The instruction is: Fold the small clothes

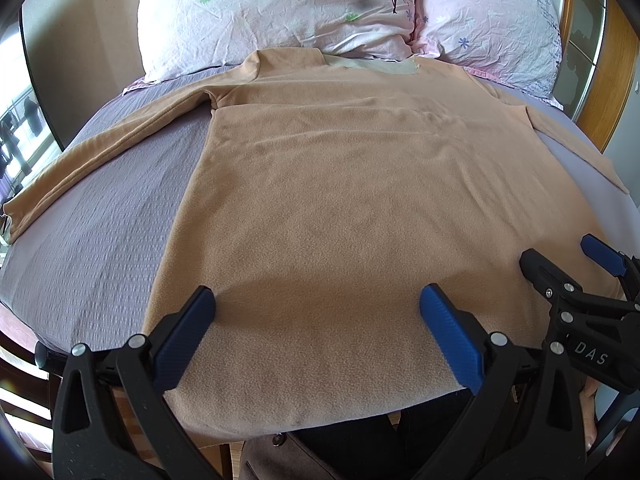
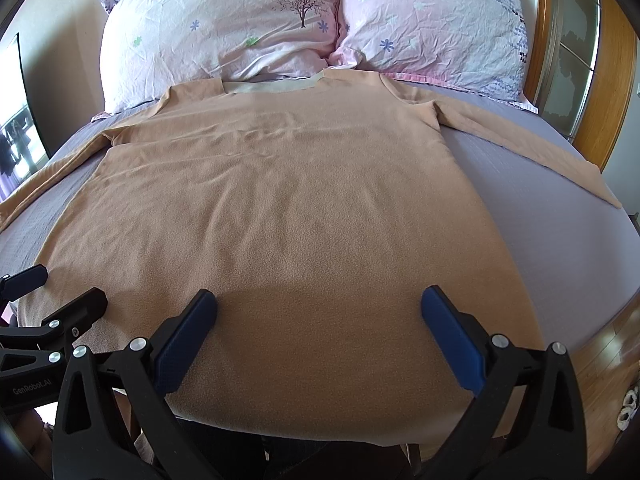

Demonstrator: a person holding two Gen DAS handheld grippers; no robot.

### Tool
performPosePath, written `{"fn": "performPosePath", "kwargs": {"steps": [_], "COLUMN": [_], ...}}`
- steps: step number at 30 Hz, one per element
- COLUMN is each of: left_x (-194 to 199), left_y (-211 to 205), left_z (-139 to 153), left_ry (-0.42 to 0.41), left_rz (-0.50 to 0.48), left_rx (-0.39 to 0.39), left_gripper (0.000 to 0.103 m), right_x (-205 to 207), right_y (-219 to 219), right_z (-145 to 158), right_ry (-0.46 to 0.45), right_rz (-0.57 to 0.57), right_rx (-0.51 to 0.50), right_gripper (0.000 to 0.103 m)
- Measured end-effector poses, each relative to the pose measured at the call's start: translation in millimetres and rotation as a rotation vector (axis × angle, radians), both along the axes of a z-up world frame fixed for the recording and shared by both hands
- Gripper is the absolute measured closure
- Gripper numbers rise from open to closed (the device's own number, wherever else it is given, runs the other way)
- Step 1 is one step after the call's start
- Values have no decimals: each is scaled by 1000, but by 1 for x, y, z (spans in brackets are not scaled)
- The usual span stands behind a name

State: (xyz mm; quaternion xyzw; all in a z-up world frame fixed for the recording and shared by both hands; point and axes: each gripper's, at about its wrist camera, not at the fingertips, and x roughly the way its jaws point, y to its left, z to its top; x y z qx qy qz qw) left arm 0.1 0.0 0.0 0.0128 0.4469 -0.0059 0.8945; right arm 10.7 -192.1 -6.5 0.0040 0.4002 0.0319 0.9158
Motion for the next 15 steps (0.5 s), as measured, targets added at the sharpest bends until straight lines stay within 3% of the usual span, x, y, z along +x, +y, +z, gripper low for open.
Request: {"fn": "performPosePath", "kwargs": {"steps": [8, 11, 14, 15], "left_x": [-1, -3, 0, 3], "left_y": [0, -3, 1, 3], "left_z": [-1, 1, 0, -1], "left_ry": [-33, -67, -88, -90], "left_rz": [-17, -44, -75, -79], "left_rx": [4, 1, -11, -15], "left_gripper": [2, 2, 2, 2], "right_x": [5, 20, 44, 54], "right_y": [-20, -81, -172, -211], "right_z": [1, 26, 48, 50], "right_ry": [-85, -146, -185, -171], "right_rz": [70, -91, -306, -410], "right_rx": [53, 114, 221, 274], "right_gripper": [1, 1, 1, 9]}}
